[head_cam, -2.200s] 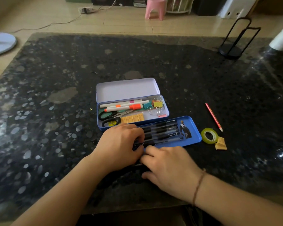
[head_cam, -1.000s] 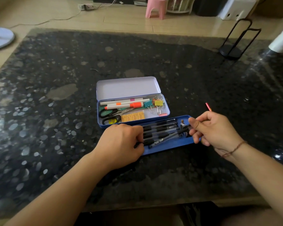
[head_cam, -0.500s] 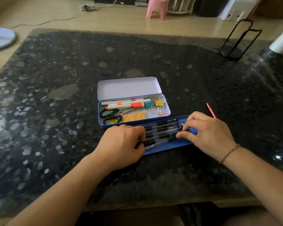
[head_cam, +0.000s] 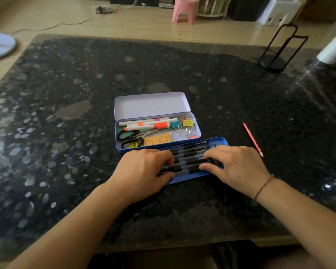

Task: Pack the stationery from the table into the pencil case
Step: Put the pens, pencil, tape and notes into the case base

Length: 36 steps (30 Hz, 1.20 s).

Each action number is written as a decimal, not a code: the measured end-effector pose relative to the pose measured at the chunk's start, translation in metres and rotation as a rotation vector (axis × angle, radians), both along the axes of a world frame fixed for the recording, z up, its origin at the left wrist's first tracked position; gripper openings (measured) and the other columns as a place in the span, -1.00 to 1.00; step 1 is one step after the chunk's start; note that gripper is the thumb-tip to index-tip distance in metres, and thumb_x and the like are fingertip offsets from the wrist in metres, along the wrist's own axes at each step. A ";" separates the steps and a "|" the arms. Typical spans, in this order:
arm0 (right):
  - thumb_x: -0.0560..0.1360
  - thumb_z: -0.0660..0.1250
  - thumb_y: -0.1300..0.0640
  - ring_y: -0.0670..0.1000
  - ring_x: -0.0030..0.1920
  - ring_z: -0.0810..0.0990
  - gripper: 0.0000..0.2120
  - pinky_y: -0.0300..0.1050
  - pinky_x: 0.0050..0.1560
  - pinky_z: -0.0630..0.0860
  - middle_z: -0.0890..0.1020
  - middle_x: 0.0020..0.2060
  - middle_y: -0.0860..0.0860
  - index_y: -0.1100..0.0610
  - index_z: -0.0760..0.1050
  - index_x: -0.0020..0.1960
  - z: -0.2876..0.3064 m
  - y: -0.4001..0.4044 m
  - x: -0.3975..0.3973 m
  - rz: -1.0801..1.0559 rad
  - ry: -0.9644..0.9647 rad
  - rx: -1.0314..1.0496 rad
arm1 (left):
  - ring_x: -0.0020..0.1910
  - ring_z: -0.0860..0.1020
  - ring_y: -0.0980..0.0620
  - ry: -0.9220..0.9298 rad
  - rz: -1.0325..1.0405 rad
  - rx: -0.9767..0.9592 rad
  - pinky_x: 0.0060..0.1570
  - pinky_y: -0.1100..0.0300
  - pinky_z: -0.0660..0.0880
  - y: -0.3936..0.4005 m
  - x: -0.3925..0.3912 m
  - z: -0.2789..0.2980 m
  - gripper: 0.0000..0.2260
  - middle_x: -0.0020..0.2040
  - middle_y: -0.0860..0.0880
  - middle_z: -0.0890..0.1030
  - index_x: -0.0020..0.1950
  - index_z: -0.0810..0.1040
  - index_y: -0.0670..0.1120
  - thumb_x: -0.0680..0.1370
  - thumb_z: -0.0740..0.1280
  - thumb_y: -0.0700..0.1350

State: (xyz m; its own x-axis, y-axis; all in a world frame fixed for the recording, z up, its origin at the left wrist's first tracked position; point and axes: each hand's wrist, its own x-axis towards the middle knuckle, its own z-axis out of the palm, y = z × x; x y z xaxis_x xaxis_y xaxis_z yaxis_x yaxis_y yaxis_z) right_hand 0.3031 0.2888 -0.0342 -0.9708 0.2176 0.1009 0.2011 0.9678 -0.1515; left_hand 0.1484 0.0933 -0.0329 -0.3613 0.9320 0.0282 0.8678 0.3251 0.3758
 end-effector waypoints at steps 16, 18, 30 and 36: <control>0.51 0.29 -0.07 -0.14 -0.19 0.51 -0.95 -0.20 -0.23 0.44 0.55 -0.20 -0.19 -0.16 0.49 -0.13 0.002 0.014 -0.007 -0.178 -0.068 -0.222 | -0.25 0.55 0.12 0.028 -0.038 0.079 -0.38 0.18 0.50 -0.002 0.002 -0.004 -0.81 -0.02 0.17 0.52 0.02 0.61 0.11 0.46 0.36 0.13; 0.52 0.27 -0.10 -0.11 -0.21 0.51 -0.92 -0.17 -0.27 0.43 0.56 -0.22 -0.16 -0.13 0.48 -0.13 0.002 0.012 -0.010 -0.198 -0.085 -0.191 | -0.25 0.55 0.13 0.037 -0.030 0.075 -0.39 0.19 0.49 -0.001 0.002 -0.005 -0.80 0.02 0.17 0.51 0.01 0.63 0.10 0.46 0.36 0.13; 0.49 0.36 -0.07 0.01 -0.19 0.56 -0.77 -0.07 -0.28 0.52 0.59 -0.14 0.01 0.05 0.51 0.04 -0.006 0.088 0.015 -0.917 -0.210 -0.136 | -0.18 0.59 0.09 0.051 -0.009 0.089 -0.36 0.22 0.46 -0.003 0.002 -0.006 -0.72 0.08 0.16 0.54 0.11 0.58 0.12 0.45 0.35 0.16; 0.52 0.30 0.03 0.00 -0.14 0.52 -0.92 -0.07 -0.22 0.47 0.55 -0.10 -0.05 -0.01 0.53 -0.01 0.022 0.055 0.011 -0.466 0.071 -0.131 | -0.19 0.58 0.09 0.041 0.013 0.086 -0.34 0.21 0.48 -0.003 0.004 -0.007 -0.73 0.07 0.16 0.53 0.09 0.60 0.12 0.44 0.37 0.16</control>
